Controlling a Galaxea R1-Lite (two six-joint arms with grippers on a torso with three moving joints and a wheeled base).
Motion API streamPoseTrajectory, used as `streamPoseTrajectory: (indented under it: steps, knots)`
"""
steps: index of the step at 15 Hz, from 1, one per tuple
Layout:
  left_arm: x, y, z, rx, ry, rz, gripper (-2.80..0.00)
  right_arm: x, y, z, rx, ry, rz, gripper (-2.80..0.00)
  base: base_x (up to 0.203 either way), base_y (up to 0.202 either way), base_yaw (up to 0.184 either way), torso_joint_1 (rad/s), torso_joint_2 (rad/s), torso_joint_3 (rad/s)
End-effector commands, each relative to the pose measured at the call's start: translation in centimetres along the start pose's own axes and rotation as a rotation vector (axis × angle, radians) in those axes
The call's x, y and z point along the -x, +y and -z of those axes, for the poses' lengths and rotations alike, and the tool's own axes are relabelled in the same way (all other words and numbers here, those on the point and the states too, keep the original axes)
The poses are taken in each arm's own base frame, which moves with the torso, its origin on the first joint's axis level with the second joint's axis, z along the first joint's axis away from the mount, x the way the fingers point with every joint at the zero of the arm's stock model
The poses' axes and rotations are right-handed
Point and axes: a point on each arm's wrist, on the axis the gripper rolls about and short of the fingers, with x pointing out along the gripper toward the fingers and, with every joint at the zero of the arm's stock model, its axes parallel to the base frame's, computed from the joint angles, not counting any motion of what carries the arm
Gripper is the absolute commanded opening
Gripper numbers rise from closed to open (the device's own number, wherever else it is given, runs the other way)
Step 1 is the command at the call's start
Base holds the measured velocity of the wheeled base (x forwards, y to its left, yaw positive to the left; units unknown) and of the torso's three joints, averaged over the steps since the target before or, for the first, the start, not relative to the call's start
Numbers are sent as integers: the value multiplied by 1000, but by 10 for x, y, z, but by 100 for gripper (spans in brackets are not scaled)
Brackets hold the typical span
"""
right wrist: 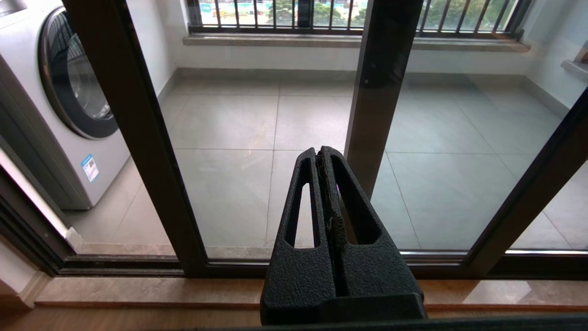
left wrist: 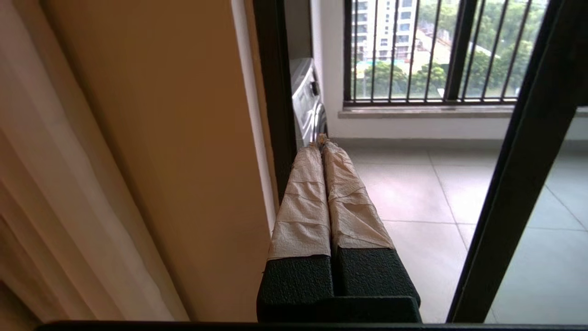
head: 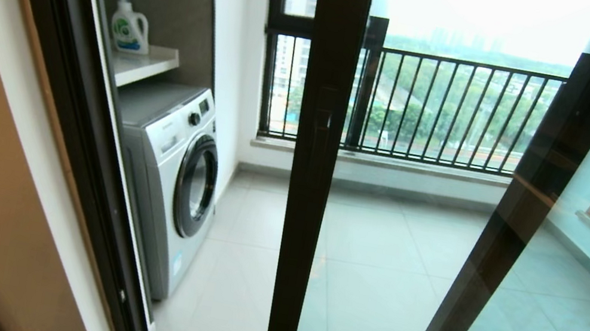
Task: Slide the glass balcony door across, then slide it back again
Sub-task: Open the slid door
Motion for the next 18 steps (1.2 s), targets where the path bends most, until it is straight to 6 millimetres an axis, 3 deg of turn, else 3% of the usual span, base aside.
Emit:
streamPoseTrajectory:
  steps: [1,3,6,7,18]
  knots:
    - [15,-3,20,-33,-39,32,-280,0,0,0,1,0,-1,-280,0,0,0,0,0,0]
    - [22,-8,63,-74,-45,100,-280,0,0,0,0,-1,-1,-280,0,0,0,0,0,0]
    - [2,-17,128,-106,68,137,-280,0,0,0,1,1,-1,-280,0,0,0,0,0,0]
    - [1,-19,140,-105,120,166,-280,0,0,0,0,2,-1,-280,0,0,0,0,0,0]
    - [1,-19,140,2,143,180,-280,0,0,0,0,0,-1,-280,0,0,0,0,0,0]
